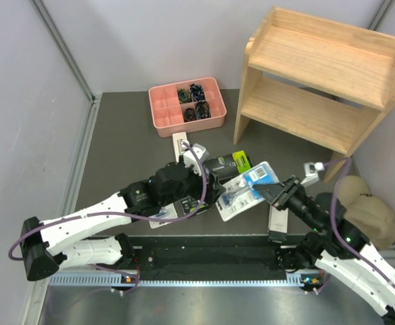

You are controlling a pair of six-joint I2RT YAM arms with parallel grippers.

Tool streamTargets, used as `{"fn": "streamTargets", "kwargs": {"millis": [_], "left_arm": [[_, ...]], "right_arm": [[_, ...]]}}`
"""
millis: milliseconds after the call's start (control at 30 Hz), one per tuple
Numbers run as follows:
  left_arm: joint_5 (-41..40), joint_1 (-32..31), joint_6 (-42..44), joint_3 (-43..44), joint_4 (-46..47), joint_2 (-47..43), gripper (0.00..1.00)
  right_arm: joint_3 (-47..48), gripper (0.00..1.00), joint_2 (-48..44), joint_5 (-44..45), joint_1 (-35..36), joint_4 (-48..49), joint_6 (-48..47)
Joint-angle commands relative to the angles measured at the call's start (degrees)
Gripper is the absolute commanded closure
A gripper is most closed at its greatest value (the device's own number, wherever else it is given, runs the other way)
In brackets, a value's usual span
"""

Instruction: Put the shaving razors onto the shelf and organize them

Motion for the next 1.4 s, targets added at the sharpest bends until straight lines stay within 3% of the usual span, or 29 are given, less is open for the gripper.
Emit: {"fn": "streamTargets", "kwargs": {"millis": [0, 133, 200, 267, 300, 333, 400, 467, 567, 700, 767, 1167, 1233, 1300, 1367], "left_arm": [[-1.6, 0.1, -9.6, -4.2, 11.0, -5.7, 0.01], [5.1, 3.5, -16.7, -11.3, 21.9, -7.8, 0.01], [12.8, 5.9, -22.9, -14.7, 28.6, -8.6, 0.01], [18.5, 10.7, -28.1, -22.3, 45.2, -9.0, 0.01], [23.9, 12.6, -35.0, -25.2, 52.1, -8.8, 0.01], [25.7, 16.2, -38.5, -30.8, 67.0, -7.1, 0.01], [32.1, 20.5, -47.1, -35.2, 78.3, -3.7, 0.01], [36.5, 21.3, -50.2, -35.2, 88.9, 2.9, 0.01], [44.2, 21.1, -54.1, -32.9, 97.8, 11.1, 0.03], [45.6, 18.9, -59.3, -30.9, 110.7, 19.4, 0.08], [47.0, 18.0, -59.8, -29.3, 111.2, 22.9, 0.14], [43.9, 10.3, -54.4, -24.5, 111.1, 27.2, 0.21], [43.9, 9.8, -54.4, -23.7, 111.2, 28.0, 0.34], [44.0, 9.3, -54.4, -23.3, 111.2, 28.2, 0.54], [44.1, 9.0, -54.4, -23.1, 111.2, 28.7, 0.66]], "right_arm": [[0.3, 1.00, -12.0, 9.0, 0.1, -4.0, -3.0], [1.7, 1.00, -17.3, 10.3, 0.2, -7.6, -7.4], [2.9, 1.00, -19.1, 10.7, 0.2, -10.5, -8.1], [4.4, 1.00, -18.7, 11.2, 0.2, -12.1, -9.2], [4.9, 1.00, -18.5, 11.2, 0.2, -12.5, -9.3], [5.4, 1.00, -18.3, 11.2, 0.2, -12.8, -9.8], [5.7, 1.00, -18.2, 11.0, 0.2, -12.4, -10.0], [5.5, 1.00, -18.3, 10.4, 0.1, -11.2, -10.2], [4.9, 1.00, -18.2, 9.1, 0.2, -8.7, -10.2], [4.1, 1.00, -15.1, 7.4, 0.2, -6.3, -10.0], [3.8, 1.00, -14.2, 6.5, 0.2, -5.3, -9.8], [2.2, 1.00, -10.3, 4.4, 0.1, 0.1, -8.8], [1.5, 1.00, -9.8, 4.1, 0.2, 1.2, -8.2], [0.9, 1.00, -9.6, 3.7, 0.2, 1.7, -7.9], [0.8, 1.00, -9.5, 3.5, 0.2, 1.9, -7.7]]}}
